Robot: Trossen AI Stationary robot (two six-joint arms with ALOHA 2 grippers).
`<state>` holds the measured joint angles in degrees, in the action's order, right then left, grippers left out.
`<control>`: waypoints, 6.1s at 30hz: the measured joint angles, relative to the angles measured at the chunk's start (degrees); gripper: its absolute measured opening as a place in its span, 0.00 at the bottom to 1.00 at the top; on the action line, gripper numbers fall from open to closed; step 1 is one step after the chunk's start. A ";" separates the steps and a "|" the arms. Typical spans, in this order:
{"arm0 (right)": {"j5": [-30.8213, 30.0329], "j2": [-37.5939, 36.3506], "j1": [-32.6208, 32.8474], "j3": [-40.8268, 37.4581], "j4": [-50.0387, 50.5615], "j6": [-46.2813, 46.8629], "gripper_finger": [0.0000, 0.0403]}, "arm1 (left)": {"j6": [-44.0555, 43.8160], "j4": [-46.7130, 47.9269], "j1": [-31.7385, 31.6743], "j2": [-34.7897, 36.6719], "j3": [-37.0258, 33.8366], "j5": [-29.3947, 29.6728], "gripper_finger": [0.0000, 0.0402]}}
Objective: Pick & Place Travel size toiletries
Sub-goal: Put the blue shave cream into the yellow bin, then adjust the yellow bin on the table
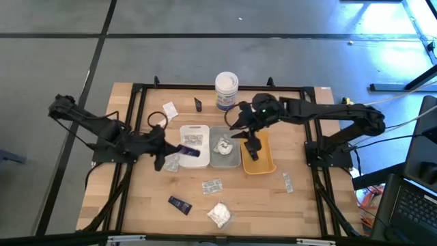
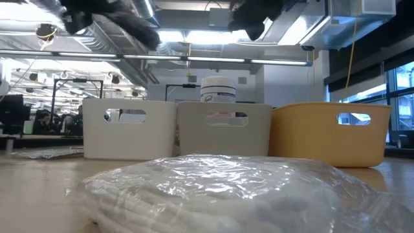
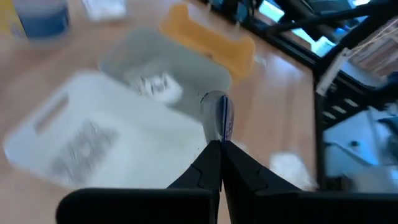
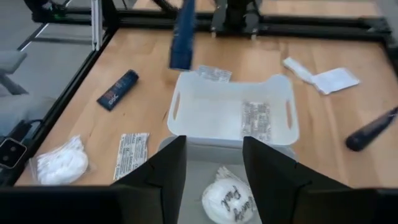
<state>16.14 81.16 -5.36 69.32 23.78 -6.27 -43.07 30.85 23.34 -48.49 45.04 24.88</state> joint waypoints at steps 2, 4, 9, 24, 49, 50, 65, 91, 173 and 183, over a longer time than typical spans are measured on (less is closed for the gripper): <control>0.00 1.16 0.68 0.00 -1.11 0.04 0.42 | 4.77 -2.37 -2.65 -1.88 0.00 -0.04 0.01; -0.02 1.56 1.32 0.00 -1.72 0.03 0.43 | 9.33 -5.35 -5.36 -3.89 0.00 -0.71 0.01; -0.05 1.66 1.90 0.00 -4.88 2.33 0.46 | 20.81 -15.34 -11.38 -9.37 0.00 -3.68 0.01; -6.27 1.66 1.83 0.00 -10.55 2.48 0.45 | 33.66 -42.14 -21.75 -22.63 0.02 -16.66 0.01; -8.63 2.16 1.83 -0.02 -17.05 1.08 0.35 | 39.26 -55.53 -25.43 -26.14 0.04 -19.05 0.01; -8.65 2.16 1.83 -0.02 -17.08 1.06 0.33 | 39.37 -55.58 -25.42 -26.14 0.04 -19.05 0.01; -8.66 2.15 1.83 -0.02 -17.19 -0.21 0.05 | 39.39 -55.41 -25.41 -26.09 0.04 -18.96 0.01; -26.11 -2.15 -0.92 0.00 8.45 24.54 0.01 | 45.41 -38.07 -25.34 -19.47 -0.04 3.76 0.40; -51.72 -16.74 24.41 -22.91 32.28 75.82 0.11 | 33.39 -45.09 -25.32 -3.72 -17.62 -13.23 0.32; -32.64 -11.27 29.39 -28.79 33.93 89.80 0.01 | 33.16 -42.99 -25.33 -3.72 -17.62 -12.92 0.32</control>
<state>-16.50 69.90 24.03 40.53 57.71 83.54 -9.91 -12.14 -1.99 -52.21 27.42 11.96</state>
